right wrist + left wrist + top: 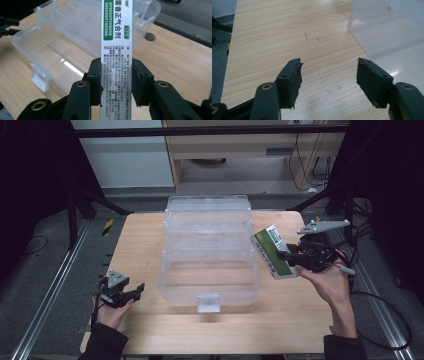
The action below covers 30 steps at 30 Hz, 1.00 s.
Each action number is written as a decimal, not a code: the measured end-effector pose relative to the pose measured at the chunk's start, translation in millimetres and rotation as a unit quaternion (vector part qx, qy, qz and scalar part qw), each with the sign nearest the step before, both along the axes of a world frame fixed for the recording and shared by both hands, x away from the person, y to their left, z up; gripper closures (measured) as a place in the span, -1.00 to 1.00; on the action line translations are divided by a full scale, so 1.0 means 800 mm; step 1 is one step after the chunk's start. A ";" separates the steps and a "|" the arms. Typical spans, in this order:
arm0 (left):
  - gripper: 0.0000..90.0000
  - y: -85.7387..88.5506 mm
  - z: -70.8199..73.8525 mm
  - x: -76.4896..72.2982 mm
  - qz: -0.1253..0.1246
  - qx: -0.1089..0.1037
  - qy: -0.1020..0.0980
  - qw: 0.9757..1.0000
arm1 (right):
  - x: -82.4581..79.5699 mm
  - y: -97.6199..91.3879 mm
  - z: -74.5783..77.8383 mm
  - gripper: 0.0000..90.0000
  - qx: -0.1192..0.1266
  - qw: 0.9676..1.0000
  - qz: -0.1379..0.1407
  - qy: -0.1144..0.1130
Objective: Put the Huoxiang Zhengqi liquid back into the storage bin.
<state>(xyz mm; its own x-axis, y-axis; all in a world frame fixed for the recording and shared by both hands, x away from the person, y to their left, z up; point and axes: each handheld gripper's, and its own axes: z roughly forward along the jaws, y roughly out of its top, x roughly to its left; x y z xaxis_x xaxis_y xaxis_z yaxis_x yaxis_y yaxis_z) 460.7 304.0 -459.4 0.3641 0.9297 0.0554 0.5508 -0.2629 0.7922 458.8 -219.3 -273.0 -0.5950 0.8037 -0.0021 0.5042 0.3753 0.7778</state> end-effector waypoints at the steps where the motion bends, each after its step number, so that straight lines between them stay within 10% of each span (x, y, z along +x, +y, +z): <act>1: -0.20 0.000 0.000 0.000 0.000 0.000 0.001 1.000 | 0.002 0.004 0.001 0.44 0.000 1.000 0.008 -0.005; 15: -0.19 0.003 -0.003 0.001 0.001 0.000 0.004 1.000 | 0.043 0.055 0.003 0.44 -0.020 0.992 0.121 0.010; 30: -0.17 0.003 -0.004 0.001 0.000 0.000 0.007 1.000 | 0.080 0.062 -0.019 0.44 -0.038 0.970 0.239 0.033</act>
